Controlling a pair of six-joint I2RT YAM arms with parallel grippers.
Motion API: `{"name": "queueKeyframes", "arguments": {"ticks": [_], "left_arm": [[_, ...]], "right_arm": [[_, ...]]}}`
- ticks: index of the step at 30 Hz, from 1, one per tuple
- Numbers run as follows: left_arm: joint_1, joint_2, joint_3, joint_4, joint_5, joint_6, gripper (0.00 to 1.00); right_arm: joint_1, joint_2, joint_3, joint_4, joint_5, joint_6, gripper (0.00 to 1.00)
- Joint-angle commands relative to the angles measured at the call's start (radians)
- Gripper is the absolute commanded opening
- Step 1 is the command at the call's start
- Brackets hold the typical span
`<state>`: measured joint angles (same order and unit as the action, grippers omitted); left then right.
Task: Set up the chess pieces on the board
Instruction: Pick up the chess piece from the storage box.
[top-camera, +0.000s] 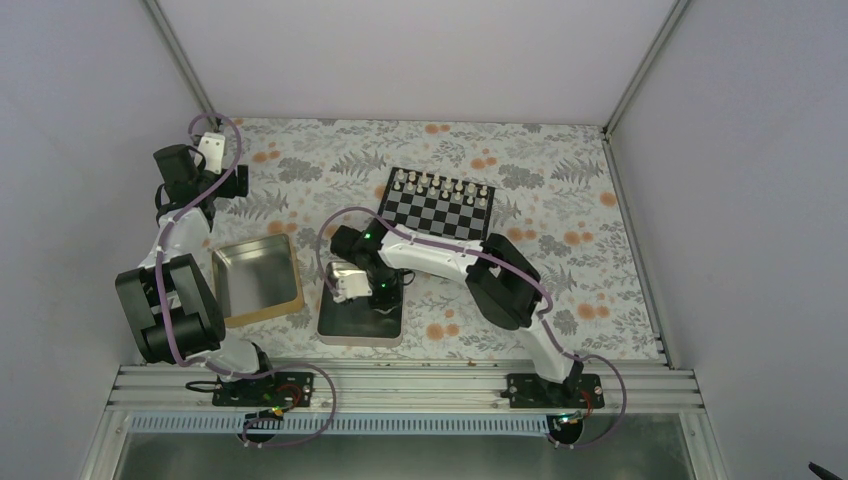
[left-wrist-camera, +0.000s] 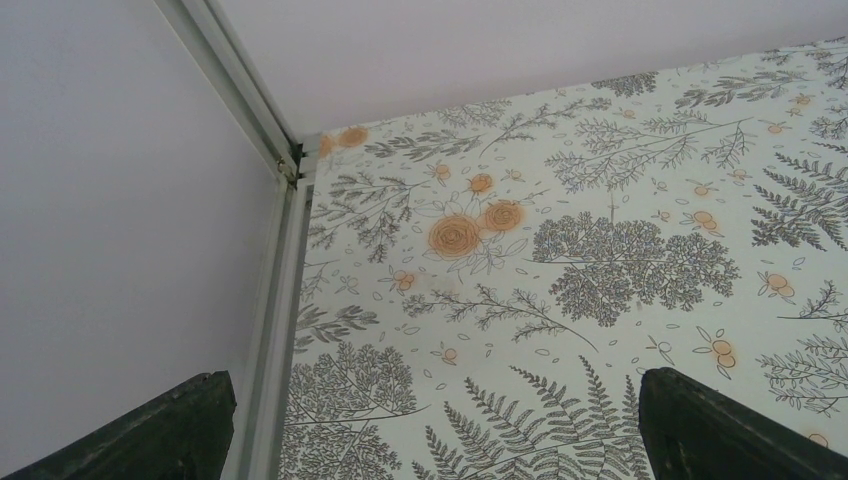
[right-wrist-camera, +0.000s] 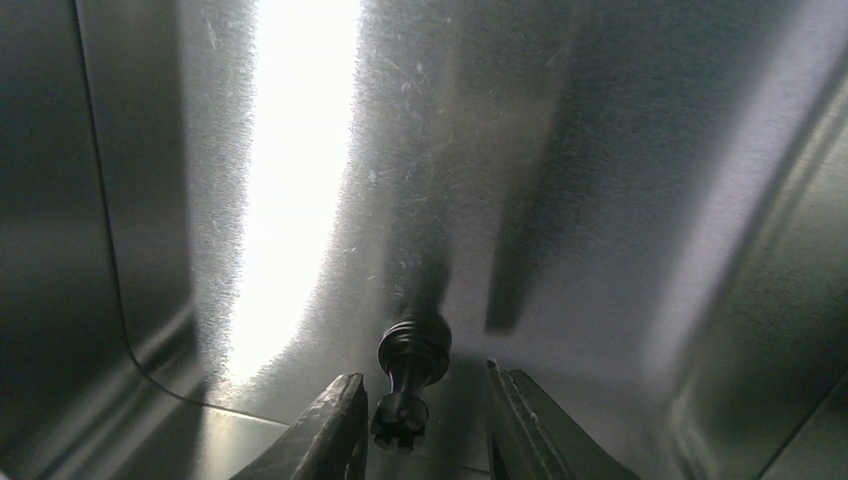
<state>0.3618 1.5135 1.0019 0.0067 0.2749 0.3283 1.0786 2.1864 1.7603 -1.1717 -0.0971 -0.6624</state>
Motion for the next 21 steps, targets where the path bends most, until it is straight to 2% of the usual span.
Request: {"name": "queueKeyframes", "arguments": {"ticks": [1, 5, 8, 14, 21], "left_arm": [[0.006, -0.005, -0.003, 0.021, 0.023, -0.003, 1.00], [0.006, -0.004, -0.004, 0.022, 0.024, -0.003, 1.00], [0.006, -0.005, -0.004, 0.023, 0.023, -0.003, 1.00], [0.008, -0.004, -0.005, 0.023, 0.023, -0.003, 1.00], [0.011, -0.004, 0.000, 0.026, 0.023, -0.004, 1.00]], "right_arm": [[0.000, 0.019, 0.009, -0.006, -0.026, -0.005, 0.31], [0.000, 0.018, 0.014, -0.008, -0.024, -0.003, 0.17], [0.000, 0.016, 0.015, -0.012, -0.023, -0.001, 0.11], [-0.008, -0.004, 0.042, -0.031, 0.007, 0.003, 0.09], [-0.069, -0.024, 0.199, -0.085, 0.091, 0.002, 0.09]]}}
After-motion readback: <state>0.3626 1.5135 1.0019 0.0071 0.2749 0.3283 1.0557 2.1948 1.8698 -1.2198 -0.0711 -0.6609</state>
